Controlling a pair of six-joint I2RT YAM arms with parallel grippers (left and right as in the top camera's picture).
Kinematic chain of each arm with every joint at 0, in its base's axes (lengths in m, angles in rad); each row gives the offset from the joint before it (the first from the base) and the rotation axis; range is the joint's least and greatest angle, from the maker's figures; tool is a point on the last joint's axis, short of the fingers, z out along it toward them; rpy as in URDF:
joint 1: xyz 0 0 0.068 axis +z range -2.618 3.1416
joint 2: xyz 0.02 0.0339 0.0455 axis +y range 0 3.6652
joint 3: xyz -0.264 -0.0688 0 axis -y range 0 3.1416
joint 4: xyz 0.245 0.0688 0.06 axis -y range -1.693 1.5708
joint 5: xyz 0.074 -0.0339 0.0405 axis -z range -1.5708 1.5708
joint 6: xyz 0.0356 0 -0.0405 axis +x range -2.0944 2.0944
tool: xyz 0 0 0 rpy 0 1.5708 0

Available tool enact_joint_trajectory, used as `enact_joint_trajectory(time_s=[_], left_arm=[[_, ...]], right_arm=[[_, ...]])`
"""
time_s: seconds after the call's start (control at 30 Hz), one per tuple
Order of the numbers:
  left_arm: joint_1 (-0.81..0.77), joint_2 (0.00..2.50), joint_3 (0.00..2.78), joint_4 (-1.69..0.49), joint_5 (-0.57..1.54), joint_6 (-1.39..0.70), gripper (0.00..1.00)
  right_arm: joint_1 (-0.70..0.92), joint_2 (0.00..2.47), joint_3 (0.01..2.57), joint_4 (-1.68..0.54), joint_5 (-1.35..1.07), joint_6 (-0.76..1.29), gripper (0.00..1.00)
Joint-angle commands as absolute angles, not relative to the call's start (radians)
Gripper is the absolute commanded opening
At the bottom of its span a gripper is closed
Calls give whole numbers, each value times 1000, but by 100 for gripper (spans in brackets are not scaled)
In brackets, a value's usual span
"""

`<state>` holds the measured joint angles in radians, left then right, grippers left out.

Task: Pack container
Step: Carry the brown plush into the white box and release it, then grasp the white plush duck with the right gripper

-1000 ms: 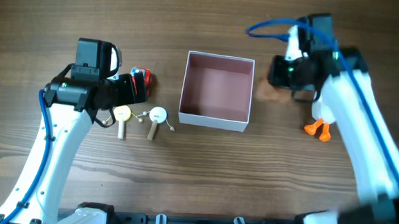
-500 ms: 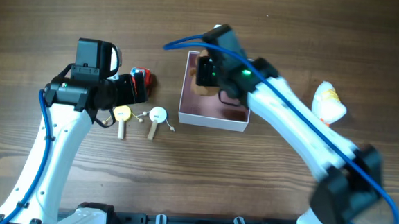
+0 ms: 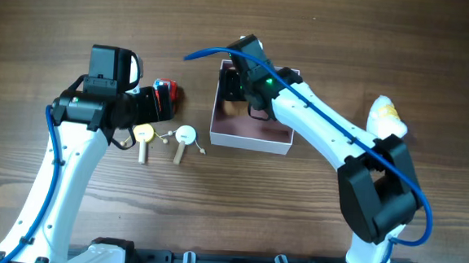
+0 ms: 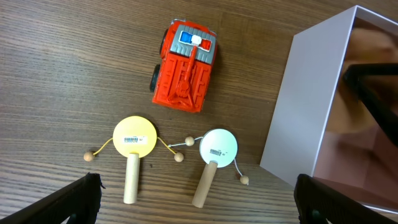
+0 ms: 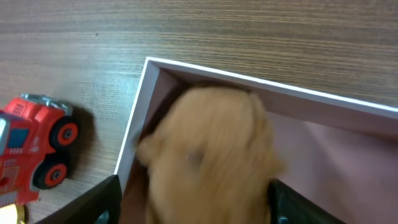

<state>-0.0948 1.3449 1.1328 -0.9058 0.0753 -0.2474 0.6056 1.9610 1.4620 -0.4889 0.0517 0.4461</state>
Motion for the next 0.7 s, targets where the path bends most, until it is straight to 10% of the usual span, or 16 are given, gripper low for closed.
enact_joint_trajectory(time_s=[0.0,0.27,0.67], left_arm=[[-87,1348,1152,-907,69,-231,100],[-87,1348,1152,-907,69,-231,100],[-87,1348,1152,-907,69,-231,100]], right_arm=[[598,1836,1472,-501,56,380,79],[344,1512,1472,-765,245,381,84],[-178,1644,1372,-945,107,370,91]])
